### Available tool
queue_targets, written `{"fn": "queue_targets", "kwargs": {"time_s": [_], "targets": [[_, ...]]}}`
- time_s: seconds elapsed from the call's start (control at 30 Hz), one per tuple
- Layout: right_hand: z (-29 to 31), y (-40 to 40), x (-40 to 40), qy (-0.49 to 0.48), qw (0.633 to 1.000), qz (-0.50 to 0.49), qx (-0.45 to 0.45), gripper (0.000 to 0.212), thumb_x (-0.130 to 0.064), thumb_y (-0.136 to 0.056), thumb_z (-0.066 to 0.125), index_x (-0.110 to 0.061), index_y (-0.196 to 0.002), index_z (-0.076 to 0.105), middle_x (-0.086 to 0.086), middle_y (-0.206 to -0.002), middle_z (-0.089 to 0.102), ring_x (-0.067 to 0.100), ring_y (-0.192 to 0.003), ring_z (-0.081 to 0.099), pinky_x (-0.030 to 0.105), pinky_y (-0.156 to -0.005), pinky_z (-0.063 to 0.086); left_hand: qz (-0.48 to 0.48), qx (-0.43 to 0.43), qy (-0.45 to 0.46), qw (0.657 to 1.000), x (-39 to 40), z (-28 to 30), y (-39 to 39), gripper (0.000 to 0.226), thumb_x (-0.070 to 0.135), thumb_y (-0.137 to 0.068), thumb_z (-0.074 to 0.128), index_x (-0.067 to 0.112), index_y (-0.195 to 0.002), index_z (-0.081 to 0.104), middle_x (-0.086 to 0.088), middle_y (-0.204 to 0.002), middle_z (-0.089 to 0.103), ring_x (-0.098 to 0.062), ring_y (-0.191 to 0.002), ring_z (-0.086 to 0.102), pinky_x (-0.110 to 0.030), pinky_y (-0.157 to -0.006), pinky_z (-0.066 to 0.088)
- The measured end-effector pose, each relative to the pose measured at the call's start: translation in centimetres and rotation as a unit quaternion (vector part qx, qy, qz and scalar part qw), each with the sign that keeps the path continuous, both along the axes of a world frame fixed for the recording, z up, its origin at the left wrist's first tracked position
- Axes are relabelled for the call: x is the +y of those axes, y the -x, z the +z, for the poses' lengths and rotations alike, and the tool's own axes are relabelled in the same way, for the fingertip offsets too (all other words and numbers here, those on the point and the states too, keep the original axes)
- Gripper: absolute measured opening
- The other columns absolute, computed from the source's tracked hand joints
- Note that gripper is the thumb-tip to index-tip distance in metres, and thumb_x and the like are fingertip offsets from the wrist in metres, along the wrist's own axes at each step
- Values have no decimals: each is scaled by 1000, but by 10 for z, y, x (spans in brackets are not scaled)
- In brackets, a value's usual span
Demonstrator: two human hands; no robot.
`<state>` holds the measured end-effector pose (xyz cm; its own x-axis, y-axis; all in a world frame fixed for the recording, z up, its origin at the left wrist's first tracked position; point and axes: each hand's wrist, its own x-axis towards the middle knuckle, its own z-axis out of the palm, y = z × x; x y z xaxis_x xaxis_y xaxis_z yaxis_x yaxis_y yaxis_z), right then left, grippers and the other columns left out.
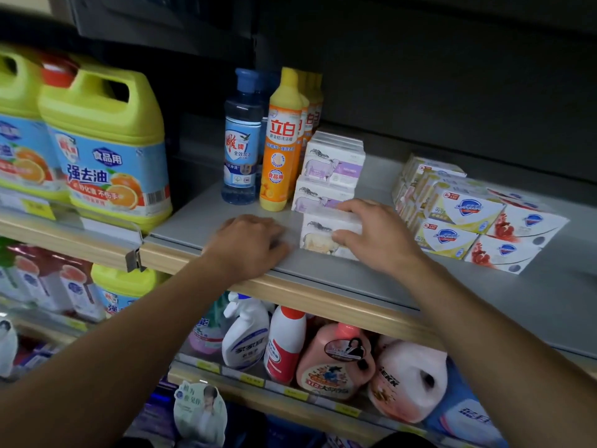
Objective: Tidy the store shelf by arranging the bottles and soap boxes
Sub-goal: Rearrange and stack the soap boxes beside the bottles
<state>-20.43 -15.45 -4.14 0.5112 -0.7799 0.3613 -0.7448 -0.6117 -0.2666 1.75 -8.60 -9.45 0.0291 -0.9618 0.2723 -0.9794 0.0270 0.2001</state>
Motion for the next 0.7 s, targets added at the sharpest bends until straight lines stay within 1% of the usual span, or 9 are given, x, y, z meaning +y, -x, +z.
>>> {"fn": "queue_targets", "kwargs": {"time_s": [0.1, 0.17, 0.23, 0.37, 0.43, 0.5, 0.57, 0.7], "targets": [[17, -3, -13, 35, 998, 3, -51, 49, -31, -85, 72, -23, -131, 58, 3, -129, 59, 24, -120, 51, 32, -98, 39, -2, -3, 6, 1000, -4, -3, -1, 56, 62, -91, 34, 31, -133, 53, 4, -135, 58, -22, -124, 49, -43, -106, 39], [29, -14, -25, 63, 994, 2, -90, 48, -28, -85, 72, -21, -130, 59, 4, -127, 59, 25, -120, 51, 32, -99, 39, 6, 11, 0, 1000, -4, -3, -3, 63, 66, -85, 31, 32, -133, 53, 4, -132, 59, -22, -121, 50, -44, -104, 39], [39, -27, -39, 94, 990, 1, -108, 47, -27, -84, 71, -19, -129, 60, 6, -125, 60, 27, -118, 51, 34, -100, 39, 10, 26, 0, 1000, -4, -2, -4, 66, 67, -80, 31, 32, -132, 54, 4, -129, 61, -23, -119, 50, -45, -103, 40], [49, -49, -70, 131, 988, -16, -86, 47, -31, -85, 69, -19, -130, 60, 8, -122, 61, 31, -116, 48, 30, -96, 35, 11, 26, 4, 1000, -8, -4, -5, 59, 64, -84, 38, 32, -131, 54, 5, -128, 60, -22, -118, 48, -44, -99, 36], [45, -55, -81, 144, 988, -33, -46, 48, -35, -87, 67, -22, -132, 59, 7, -127, 58, 31, -118, 43, 34, -100, 34, 13, 30, 9, 999, -9, -6, -5, 60, 64, -82, 37, 33, -130, 54, 6, -127, 60, -21, -117, 48, -43, -98, 36], [36, -58, -88, 165, 985, -52, -11, 46, -38, -90, 64, -27, -133, 58, 3, -132, 54, 31, -122, 39, 38, -100, 33, 11, 32, 13, 999, -10, -7, -6, 62, 65, -80, 32, 33, -127, 55, 6, -124, 61, -20, -116, 48, -42, -96, 36], [26, -59, -91, 182, 981, -61, -23, 43, -38, -91, 61, -28, -133, 59, 2, -133, 53, 31, -122, 39, 38, -98, 33, 10, 34, 12, 999, -11, -8, -6, 63, 66, -79, 30, 33, -126, 55, 6, -122, 61, -20, -115, 48, -43, -95, 35], [19, -59, -92, 189, 979, -50, -56, 42, -36, -92, 60, -25, -133, 61, 5, -127, 57, 33, -117, 42, 41, -100, 37, 8, 35, 14, 999, -11, -8, -6, 59, 64, -83, 34, 33, -128, 54, 6, -123, 61, -20, -116, 47, -42, -96, 35]]}}
